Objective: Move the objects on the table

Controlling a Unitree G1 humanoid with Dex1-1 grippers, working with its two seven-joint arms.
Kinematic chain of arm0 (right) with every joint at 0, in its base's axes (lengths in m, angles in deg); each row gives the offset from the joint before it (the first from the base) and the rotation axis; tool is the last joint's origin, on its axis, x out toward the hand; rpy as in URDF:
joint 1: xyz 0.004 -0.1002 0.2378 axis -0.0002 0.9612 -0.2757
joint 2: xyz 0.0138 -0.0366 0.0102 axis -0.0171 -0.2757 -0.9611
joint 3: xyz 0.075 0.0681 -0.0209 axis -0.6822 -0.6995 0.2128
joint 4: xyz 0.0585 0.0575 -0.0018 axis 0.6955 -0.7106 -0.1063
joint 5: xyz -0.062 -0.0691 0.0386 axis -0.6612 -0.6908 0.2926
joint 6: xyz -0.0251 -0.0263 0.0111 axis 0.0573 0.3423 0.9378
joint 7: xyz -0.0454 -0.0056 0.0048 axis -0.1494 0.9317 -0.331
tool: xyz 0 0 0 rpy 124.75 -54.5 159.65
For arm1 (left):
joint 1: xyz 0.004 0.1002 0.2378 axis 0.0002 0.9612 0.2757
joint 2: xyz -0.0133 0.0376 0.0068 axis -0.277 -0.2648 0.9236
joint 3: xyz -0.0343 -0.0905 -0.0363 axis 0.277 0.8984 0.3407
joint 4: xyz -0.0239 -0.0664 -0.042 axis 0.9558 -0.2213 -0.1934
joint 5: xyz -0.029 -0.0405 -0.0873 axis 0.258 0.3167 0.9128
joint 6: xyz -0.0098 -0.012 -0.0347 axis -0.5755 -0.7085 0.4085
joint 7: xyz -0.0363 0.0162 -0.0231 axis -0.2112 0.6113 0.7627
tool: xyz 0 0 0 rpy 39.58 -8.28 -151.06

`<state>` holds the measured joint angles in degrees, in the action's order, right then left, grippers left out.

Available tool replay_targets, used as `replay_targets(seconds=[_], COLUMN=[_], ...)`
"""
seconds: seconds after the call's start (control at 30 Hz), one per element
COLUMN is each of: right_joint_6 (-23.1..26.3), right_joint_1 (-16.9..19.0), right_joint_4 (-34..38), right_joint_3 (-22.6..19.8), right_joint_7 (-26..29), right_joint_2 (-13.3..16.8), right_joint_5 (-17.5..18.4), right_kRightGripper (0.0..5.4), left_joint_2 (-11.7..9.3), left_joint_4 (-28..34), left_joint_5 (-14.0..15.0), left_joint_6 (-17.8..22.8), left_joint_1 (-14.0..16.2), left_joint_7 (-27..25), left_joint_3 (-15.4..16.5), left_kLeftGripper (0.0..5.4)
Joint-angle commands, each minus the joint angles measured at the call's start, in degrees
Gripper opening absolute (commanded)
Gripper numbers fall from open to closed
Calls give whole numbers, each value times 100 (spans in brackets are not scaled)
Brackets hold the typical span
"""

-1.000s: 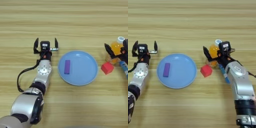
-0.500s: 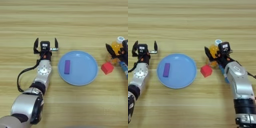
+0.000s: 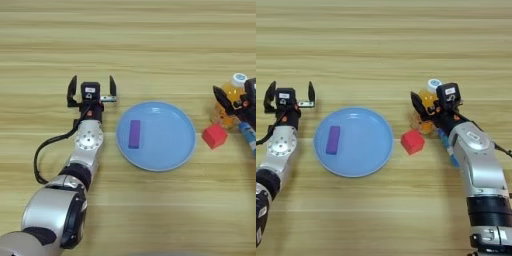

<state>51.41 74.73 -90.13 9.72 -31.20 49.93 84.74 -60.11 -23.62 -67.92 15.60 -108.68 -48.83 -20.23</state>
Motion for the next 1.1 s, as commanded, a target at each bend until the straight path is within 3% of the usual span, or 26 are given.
replay_targets(seconds=[0.03, 0.4, 0.7, 0.9, 1.03, 1.1], right_joint_6=[-55, 111, 217, 486, 712, 1025], right_joint_1=[-128, -571, -711, -768, -788, -823], right_joint_4=[-35, 160, 300, 775, 1218, 1432], right_joint_3=[0, -30, 42, 207, 359, 397], right_joint_7=[38, -122, -134, -105, -141, -92], right_joint_2=[-27, -58, -108, -301, -393, -497], right_joint_5=[23, 42, 37, 198, 230, 457], right_kRightGripper=[351, 350, 350, 350, 350, 350], left_joint_2=[26, 52, 146, 559, 784, 897], left_joint_4=[-7, 58, 151, 399, 593, 745], left_joint_5=[-45, -164, -186, 162, 359, 545], left_joint_6=[31, -166, -414, -968, -1103, -1085], left_joint_1=[-75, -53, -17, 186, 423, 579], left_joint_7=[48, -36, -293, -1978, -3061, -3684], left_joint_3=[-7, -158, -328, -658, -942, -1064], left_kLeftGripper=[540, 540, 540, 540, 540, 540])
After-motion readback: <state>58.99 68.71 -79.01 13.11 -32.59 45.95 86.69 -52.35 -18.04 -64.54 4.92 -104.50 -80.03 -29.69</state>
